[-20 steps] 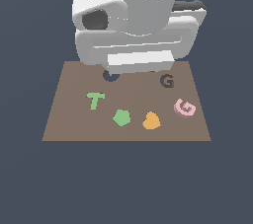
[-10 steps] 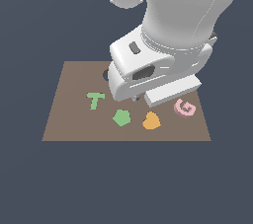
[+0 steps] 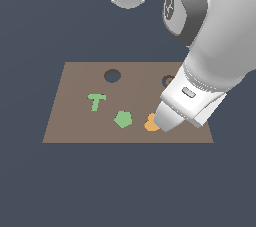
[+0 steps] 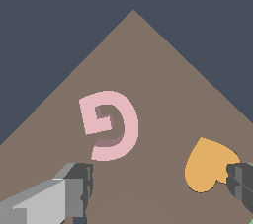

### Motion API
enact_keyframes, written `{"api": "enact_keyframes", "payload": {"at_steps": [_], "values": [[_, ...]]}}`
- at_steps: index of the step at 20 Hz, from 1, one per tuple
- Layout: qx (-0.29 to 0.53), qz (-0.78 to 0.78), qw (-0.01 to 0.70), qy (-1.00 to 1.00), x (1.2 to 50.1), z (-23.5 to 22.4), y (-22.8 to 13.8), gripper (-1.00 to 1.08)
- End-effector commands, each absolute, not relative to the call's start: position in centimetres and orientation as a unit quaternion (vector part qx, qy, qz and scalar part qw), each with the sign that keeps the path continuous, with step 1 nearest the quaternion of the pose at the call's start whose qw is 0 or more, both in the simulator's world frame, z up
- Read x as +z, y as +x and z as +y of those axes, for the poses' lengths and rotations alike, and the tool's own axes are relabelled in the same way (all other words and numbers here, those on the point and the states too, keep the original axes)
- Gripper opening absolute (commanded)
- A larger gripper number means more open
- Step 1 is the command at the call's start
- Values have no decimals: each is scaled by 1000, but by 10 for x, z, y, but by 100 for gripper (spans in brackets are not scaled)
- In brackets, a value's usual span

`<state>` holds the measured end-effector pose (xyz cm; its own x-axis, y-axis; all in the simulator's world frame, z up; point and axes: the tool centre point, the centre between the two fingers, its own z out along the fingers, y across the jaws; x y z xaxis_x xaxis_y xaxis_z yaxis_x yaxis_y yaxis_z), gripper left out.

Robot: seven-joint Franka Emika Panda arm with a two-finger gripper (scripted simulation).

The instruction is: Insert a designated object into the corresponding slot on a board.

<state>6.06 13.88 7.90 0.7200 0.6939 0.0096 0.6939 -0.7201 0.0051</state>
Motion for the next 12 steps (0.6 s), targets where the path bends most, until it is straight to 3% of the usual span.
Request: {"api": "enact_keyframes", "payload": {"at_steps": [1, 12], "values": [[4, 407, 0, 913, 69, 153, 61, 100], [0, 466, 0, 885, 50, 179, 56, 100]]}}
